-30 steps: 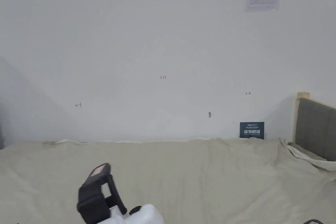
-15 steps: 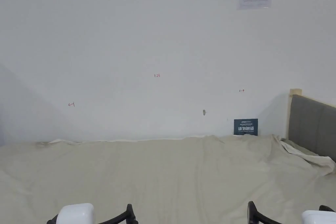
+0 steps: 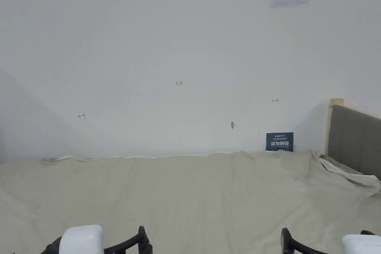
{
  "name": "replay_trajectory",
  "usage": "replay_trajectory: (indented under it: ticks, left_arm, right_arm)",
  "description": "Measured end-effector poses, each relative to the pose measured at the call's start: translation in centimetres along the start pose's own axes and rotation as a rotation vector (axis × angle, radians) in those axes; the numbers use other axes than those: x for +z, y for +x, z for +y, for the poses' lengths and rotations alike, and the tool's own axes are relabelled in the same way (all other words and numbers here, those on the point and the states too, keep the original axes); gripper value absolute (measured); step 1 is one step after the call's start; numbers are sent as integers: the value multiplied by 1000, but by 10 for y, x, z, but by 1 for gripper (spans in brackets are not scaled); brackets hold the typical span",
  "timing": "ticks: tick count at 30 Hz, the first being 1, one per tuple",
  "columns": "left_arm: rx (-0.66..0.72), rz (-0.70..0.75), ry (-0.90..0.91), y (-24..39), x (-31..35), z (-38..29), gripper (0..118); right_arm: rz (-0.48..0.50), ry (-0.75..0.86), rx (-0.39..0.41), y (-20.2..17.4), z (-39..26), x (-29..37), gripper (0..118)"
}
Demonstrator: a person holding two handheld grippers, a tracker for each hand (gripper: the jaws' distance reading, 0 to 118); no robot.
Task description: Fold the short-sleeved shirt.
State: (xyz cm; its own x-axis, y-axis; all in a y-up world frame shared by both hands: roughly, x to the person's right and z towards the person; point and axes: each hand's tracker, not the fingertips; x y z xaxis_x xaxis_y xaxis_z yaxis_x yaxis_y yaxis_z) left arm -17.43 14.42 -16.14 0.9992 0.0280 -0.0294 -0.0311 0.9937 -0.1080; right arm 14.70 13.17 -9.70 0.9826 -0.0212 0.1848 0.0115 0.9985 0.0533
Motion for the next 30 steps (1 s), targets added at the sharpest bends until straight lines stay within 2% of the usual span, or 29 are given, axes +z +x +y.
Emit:
replay_trajectory:
  ticks: [5,7,11,12,13,14,15,16,17,18,19,21,23,30]
  left_arm:
    - [-2,16,7,0,4,0,118]
    - [-1,24,22,-1,5,0,118]
    - [-34,34,49,-1,6,3,118]
    - [-41,24,51,-1,6,3,118]
    - [-42,17,54,-1,6,4,118]
    - [-39,11,57,-1,6,4,117]
    - [-35,-8,62,-1,9,5,108]
    - [-24,-4,108,-1,13,4,80]
    - [-35,25,128,1,14,4,17]
    - [-79,107,102,3,13,6,0]
    - [-59,110,123,5,15,7,0]
    - [-18,-2,76,6,14,11,0]
    - [-41,41,69,2,7,8,0]
    - [-48,30,31,9,4,3,0]
  right_arm:
    - [-15,-13,8,-1,0,-1,118]
    - [-17,-22,-2,0,0,-1,114]
    - [-9,-30,-13,1,-1,-2,82]
    - [-37,-32,-2,1,-2,-4,46]
    - [-52,-40,3,0,-2,-6,22]
    - [-54,-40,-4,1,-3,-7,13]
    - [-42,-43,-23,3,-4,-7,12]
    - [-11,-59,-47,5,-4,-8,11]
    - [-4,-66,-53,6,-4,-9,8]
    - [-6,-70,-51,6,-5,-10,4]
    - [-6,-74,-49,5,-6,-10,2]
    - [-6,-74,-44,4,-7,-10,1]
    - [4,-71,-42,4,-8,-10,0]
    - [19,-76,-62,8,-7,-9,0]
